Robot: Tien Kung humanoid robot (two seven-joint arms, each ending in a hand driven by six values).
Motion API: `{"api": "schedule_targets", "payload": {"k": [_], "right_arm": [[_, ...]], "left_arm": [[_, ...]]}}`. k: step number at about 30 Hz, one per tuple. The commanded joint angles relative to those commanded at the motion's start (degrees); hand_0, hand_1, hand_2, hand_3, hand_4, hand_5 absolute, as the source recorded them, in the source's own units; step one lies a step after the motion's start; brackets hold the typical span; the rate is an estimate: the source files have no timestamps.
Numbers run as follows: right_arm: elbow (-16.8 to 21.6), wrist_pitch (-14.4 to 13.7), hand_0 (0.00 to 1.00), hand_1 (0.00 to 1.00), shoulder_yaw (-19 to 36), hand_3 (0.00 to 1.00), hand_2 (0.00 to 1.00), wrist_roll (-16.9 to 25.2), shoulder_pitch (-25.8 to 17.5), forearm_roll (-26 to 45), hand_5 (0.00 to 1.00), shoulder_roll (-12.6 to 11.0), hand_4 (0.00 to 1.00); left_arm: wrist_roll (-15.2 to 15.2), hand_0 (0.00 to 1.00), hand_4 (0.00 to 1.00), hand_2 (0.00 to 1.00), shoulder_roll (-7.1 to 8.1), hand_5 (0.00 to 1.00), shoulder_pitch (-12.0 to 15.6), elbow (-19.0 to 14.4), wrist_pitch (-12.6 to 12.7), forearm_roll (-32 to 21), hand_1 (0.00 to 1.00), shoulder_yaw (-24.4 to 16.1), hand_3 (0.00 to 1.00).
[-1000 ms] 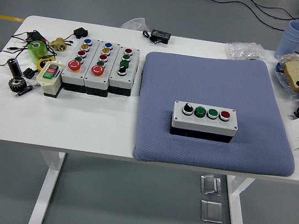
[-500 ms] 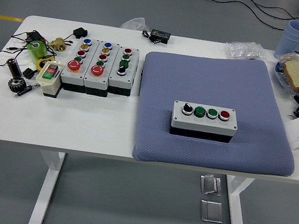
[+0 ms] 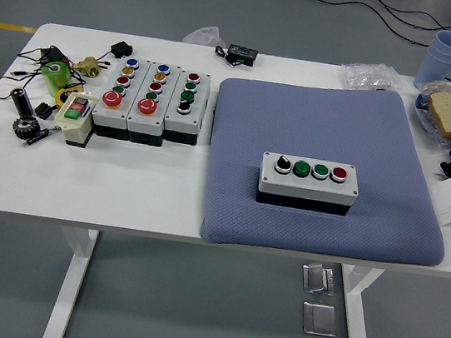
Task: Pick up the button,place it on the desk,press the button,press the button
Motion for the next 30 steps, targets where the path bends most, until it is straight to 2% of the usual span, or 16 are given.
{"api": "schedule_targets", "payload": {"k": [5,7,11,13,22,24,25,30], "right_arm": [[-0.4,-2.0,0.714,0.676,-0.6,0.726,0.723,1.1,-0.2,-6.7,0.449,0.4,0.799],[-0.6,-3.2,0.692,0.653,-1.1,0.738,0.703,3.1,-0.2,-7.4,0.454,0.5,0.793],[-1.5,-6.8,0.692,0.653,-3.0,0.738,0.703,9.6,-0.3,-9.9,0.454,1.2,0.793],[-1.9,-7.6,0.684,0.643,-3.5,0.731,0.694,10.8,-0.4,-12.2,0.464,1.4,0.784],[-2.6,-7.7,0.679,0.641,-3.1,0.726,0.692,10.6,-0.8,-15.7,0.467,2.2,0.781],[-2.6,-7.3,0.679,0.641,-2.5,0.726,0.692,10.0,-0.8,-15.9,0.467,2.3,0.781],[-2.6,-6.9,0.668,0.631,-2.2,0.679,0.670,9.4,-0.9,-16.1,0.472,2.3,0.778],[-2.7,-5.8,0.668,0.631,-0.4,0.679,0.670,6.7,-1.2,-17.9,0.472,2.3,0.778]], "left_arm": [[0.0,0.536,0.257,0.423,0.00,0.474,-0.1,0.0,-0.1,-0.1,0.420,0.3,0.420],[-0.1,0.537,0.258,0.423,0.00,0.475,-0.1,0.0,-0.1,-0.2,0.420,0.3,0.419],[0.0,0.537,0.258,0.423,0.00,0.475,-0.2,0.0,-0.1,0.1,0.420,0.2,0.419],[0.0,0.536,0.258,0.423,0.00,0.475,-0.2,0.0,-0.1,0.1,0.420,0.1,0.419],[0.1,0.537,0.258,0.423,0.00,0.475,-0.1,0.0,-0.2,0.4,0.420,0.3,0.419],[0.1,0.537,0.258,0.423,0.00,0.475,-0.1,0.0,-0.2,0.5,0.420,0.3,0.419],[0.1,0.536,0.258,0.424,0.00,0.476,-0.1,0.0,-0.2,0.4,0.420,0.3,0.419],[0.0,0.536,0.258,0.424,0.00,0.476,-0.1,0.0,-0.2,0.3,0.420,0.5,0.419]]}}
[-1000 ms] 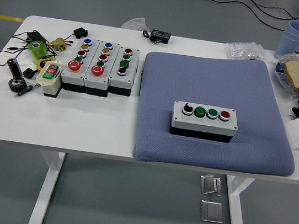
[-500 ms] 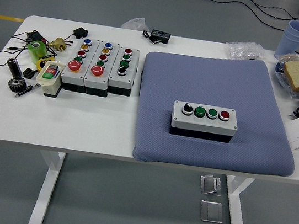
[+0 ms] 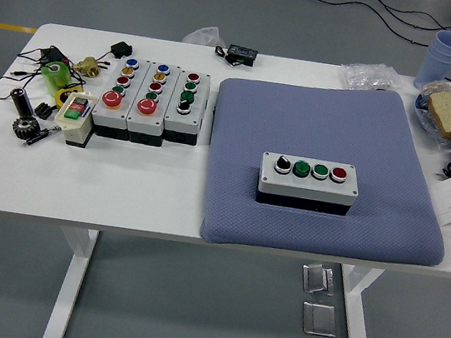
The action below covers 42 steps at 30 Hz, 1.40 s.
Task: Pick up the button,place it on the desk,press the button,press the button
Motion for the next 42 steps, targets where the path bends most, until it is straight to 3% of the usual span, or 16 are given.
{"api": "schedule_targets", "payload": {"k": [7,26,42], "right_arm": [[0.0,-0.3,0.658,0.626,2.4,0.655,0.654,-0.6,-0.3,-1.6,0.469,0.2,0.765],[0.3,-0.2,0.654,0.610,2.7,0.653,0.653,-1.4,-0.5,-2.5,0.495,0.6,0.750],[0.5,1.6,0.649,0.604,2.4,0.653,0.649,-3.1,-0.5,-3.4,0.499,0.5,0.748]], "left_arm": [[0.0,0.537,0.258,0.423,0.00,0.474,0.0,0.0,0.0,0.0,0.420,0.1,0.419],[-0.1,0.538,0.261,0.424,0.00,0.469,0.0,0.0,0.0,-0.4,0.420,0.6,0.419],[0.0,0.538,0.260,0.425,0.00,0.470,0.0,0.0,0.0,0.0,0.421,0.5,0.420]]}}
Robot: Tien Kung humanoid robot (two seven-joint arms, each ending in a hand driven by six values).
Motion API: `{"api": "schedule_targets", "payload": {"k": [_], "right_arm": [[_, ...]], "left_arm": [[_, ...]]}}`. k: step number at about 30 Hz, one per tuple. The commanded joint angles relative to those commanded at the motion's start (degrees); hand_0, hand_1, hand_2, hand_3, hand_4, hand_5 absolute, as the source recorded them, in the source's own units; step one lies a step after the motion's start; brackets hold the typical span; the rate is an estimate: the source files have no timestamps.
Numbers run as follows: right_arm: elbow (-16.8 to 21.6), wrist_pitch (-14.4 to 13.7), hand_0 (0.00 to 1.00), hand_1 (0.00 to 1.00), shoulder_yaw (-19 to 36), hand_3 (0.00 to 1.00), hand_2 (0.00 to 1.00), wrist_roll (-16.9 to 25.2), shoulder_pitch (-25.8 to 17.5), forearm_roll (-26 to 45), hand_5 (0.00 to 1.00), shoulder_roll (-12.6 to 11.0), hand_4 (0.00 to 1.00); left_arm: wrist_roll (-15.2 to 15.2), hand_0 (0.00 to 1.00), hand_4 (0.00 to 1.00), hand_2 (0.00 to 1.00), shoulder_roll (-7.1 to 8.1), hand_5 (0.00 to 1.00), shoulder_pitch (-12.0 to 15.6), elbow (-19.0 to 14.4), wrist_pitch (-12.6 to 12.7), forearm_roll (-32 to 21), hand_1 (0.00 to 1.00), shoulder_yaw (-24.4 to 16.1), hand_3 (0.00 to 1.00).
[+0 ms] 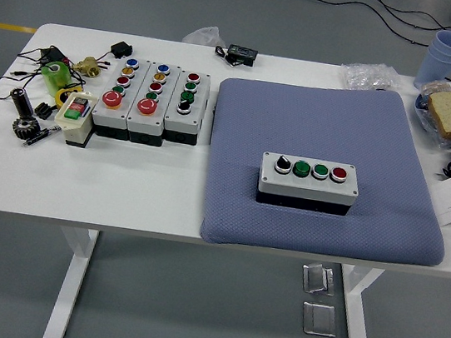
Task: Pick up the button,place it on the desk,press the button,press the button
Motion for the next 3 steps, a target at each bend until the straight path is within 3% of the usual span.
{"api": "schedule_targets", "payload": {"k": [3], "right_arm": [[0.1,0.2,0.650,0.602,0.0,0.652,0.647,0.1,0.1,-0.1,0.500,-0.1,0.748]], "left_arm": [[0.1,0.538,0.260,0.425,0.00,0.470,0.1,0.0,0.0,0.4,0.421,-0.3,0.420]]}}
